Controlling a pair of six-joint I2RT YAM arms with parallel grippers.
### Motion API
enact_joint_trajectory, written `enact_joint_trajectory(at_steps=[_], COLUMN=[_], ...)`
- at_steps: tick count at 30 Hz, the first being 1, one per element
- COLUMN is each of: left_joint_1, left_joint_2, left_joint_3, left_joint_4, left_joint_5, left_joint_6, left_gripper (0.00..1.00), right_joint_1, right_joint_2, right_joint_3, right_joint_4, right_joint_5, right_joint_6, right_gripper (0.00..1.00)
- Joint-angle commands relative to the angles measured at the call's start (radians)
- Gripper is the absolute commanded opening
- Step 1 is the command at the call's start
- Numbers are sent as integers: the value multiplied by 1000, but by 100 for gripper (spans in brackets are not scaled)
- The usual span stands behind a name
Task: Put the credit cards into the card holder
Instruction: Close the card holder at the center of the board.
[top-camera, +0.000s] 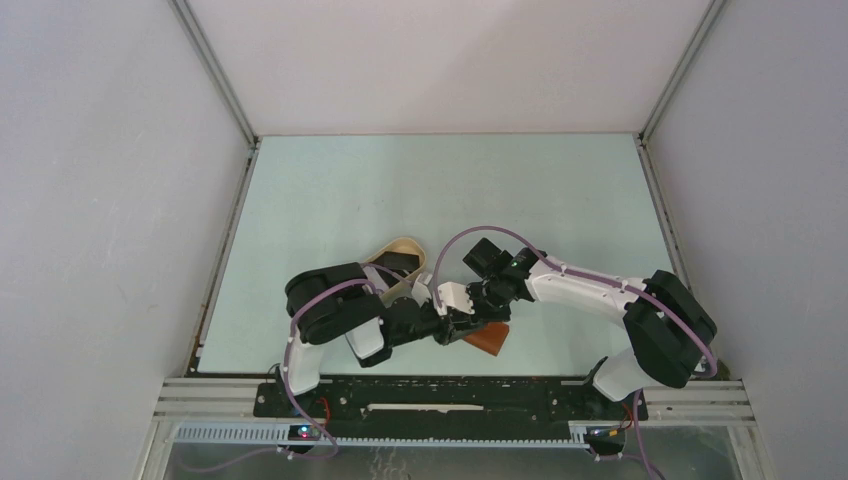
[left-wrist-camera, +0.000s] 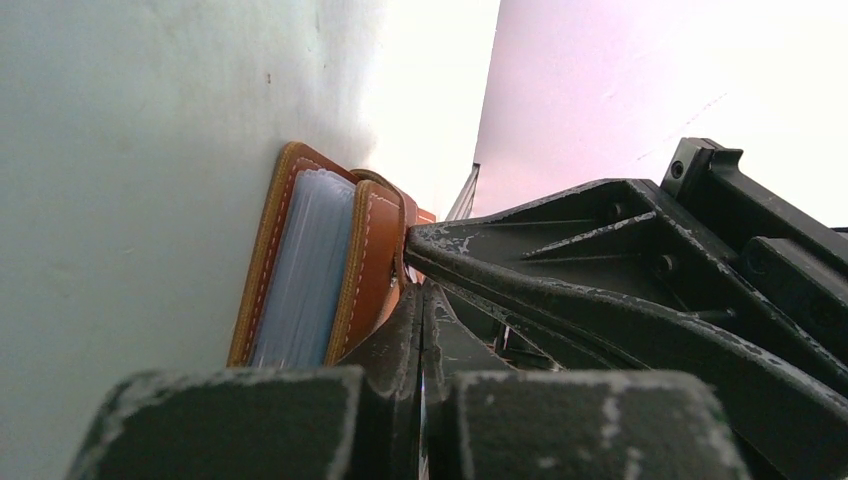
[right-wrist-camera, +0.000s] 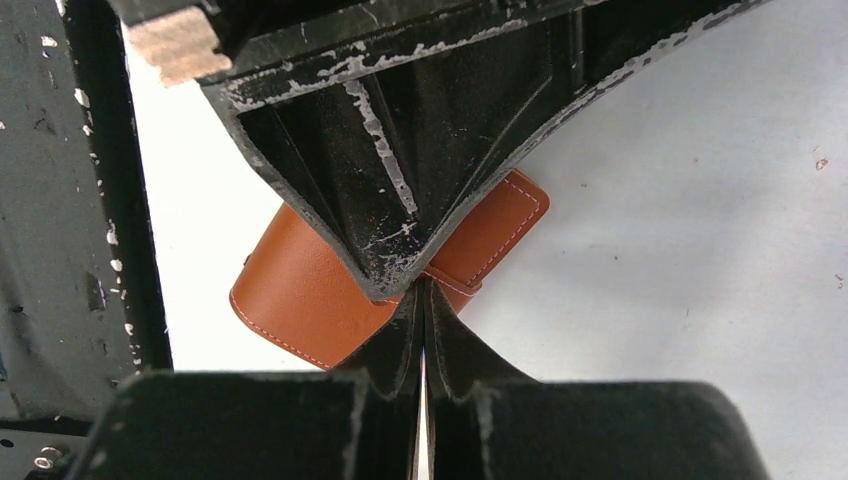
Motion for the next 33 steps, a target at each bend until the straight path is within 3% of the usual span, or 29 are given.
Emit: enact_joint_trajectory(at_steps=[1, 21, 29, 33], left_joint_1=[18, 31, 36, 53], left_joint_2=[16, -53, -234, -323], left_joint_3=[-31, 5, -44, -39], left_joint_4=[-154, -340, -367, -390], left_joint_5=[-9, 23, 20, 17], left_joint_6=[-65, -29, 59, 108], left_gripper=[0, 0, 1, 9], right_joint_1=[35, -2, -4, -4], right_joint_2=[35, 27, 27, 28], right_joint_3=[-54, -34, -34, -34], right_joint_4=[32, 21, 18, 17], right_joint_5=[-27, -89, -91, -90], right_joint_6=[17, 41, 37, 37], right_gripper=[5, 8, 8, 8])
